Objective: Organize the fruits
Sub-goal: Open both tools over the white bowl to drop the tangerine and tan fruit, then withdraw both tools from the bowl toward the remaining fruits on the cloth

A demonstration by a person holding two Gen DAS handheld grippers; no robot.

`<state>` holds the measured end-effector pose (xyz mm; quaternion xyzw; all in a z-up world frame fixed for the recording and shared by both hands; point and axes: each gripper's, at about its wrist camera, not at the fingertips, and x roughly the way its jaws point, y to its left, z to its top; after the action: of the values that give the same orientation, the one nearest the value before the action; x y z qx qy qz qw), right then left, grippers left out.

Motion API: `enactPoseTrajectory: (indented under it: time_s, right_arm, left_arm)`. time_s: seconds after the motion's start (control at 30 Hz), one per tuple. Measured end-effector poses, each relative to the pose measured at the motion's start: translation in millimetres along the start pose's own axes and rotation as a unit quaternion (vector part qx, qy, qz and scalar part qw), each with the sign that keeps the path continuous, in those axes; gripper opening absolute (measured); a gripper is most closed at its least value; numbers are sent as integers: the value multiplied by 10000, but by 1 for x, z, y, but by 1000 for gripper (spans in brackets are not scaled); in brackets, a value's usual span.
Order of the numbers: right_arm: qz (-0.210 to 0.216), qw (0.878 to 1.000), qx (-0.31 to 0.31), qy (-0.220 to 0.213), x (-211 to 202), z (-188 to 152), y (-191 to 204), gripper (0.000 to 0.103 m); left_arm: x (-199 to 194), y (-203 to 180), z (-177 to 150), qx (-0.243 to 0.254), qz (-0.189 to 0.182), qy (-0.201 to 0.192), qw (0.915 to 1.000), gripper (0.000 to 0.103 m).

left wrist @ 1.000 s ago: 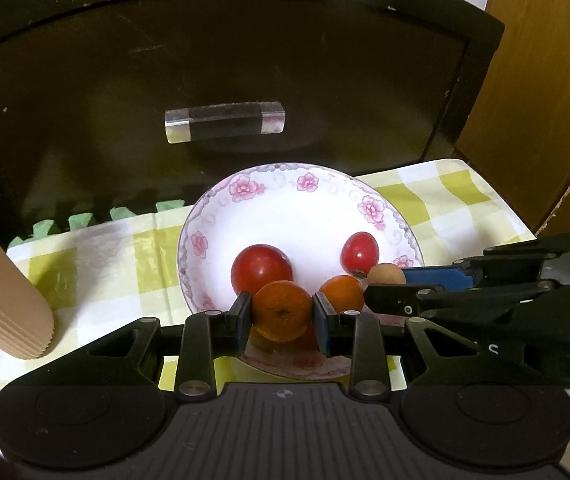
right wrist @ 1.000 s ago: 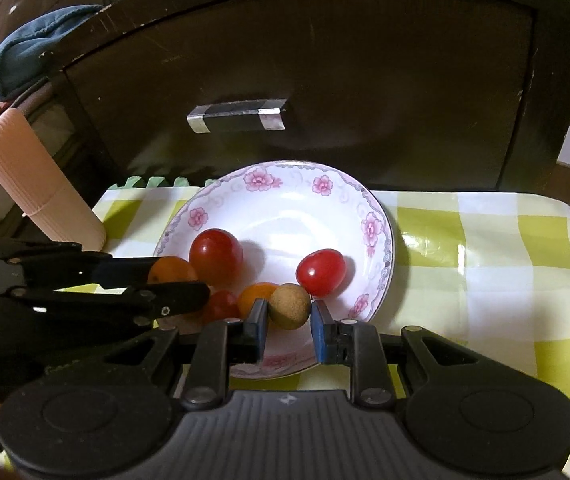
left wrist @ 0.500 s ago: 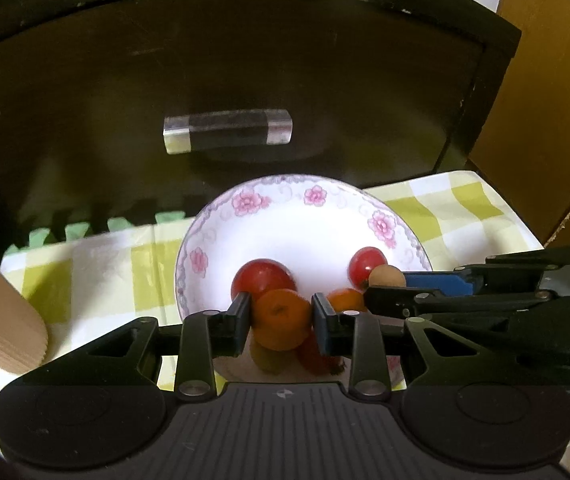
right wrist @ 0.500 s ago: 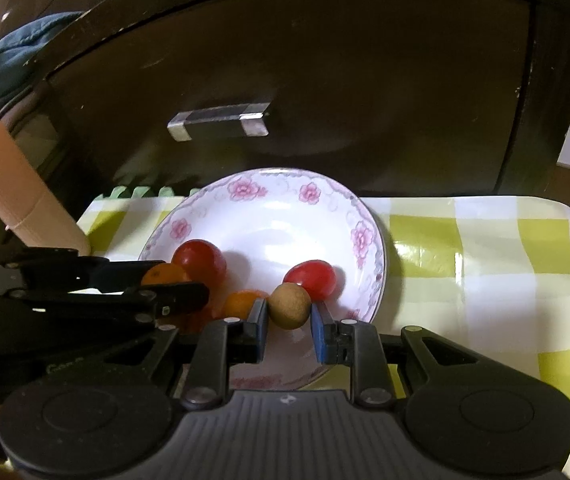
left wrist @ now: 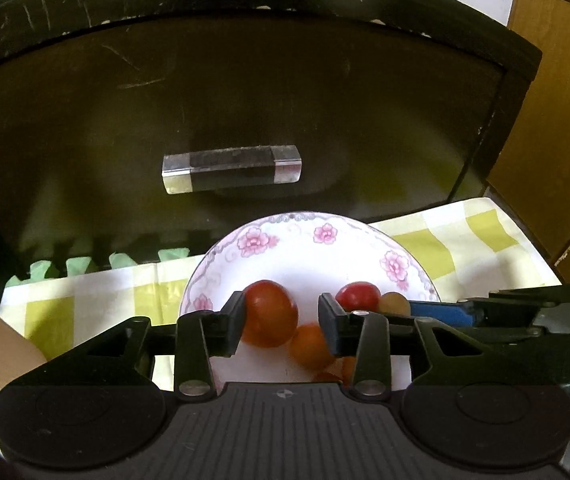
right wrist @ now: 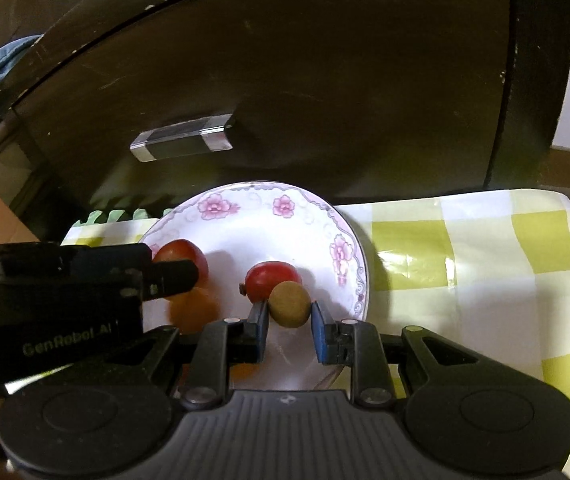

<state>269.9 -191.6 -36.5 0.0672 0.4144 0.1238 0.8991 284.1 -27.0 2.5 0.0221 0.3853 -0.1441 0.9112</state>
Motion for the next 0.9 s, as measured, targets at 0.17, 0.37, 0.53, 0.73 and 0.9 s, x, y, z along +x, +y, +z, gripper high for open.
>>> enactPoseTrajectory:
  time_s: [0.17,0.37,0.53,0.73,0.9]
  right_arm:
    - [-30,10000,9,-55,-5,2,-1,23]
    - [-70,9999,4,-140,-14,6,2,23]
    - [-99,9998,-45,-187,-24,8,5,24]
    - [-136,9996,-143,-185,-42,1,11,24]
    - [-125,9996,-245,-70,-56,-17,18,24]
  left_arm:
    - [-5,2,0,-69,2,-53,10000,55]
    - [-16,0,2,-30,4,-121,9999,59]
    - [-27,-2,1,35,-26,-142,9999,62]
    - [-44,-7,-8,173,-75,-133,9997,62]
    - [-55,-11,-23,356,-18,-39,9994,61]
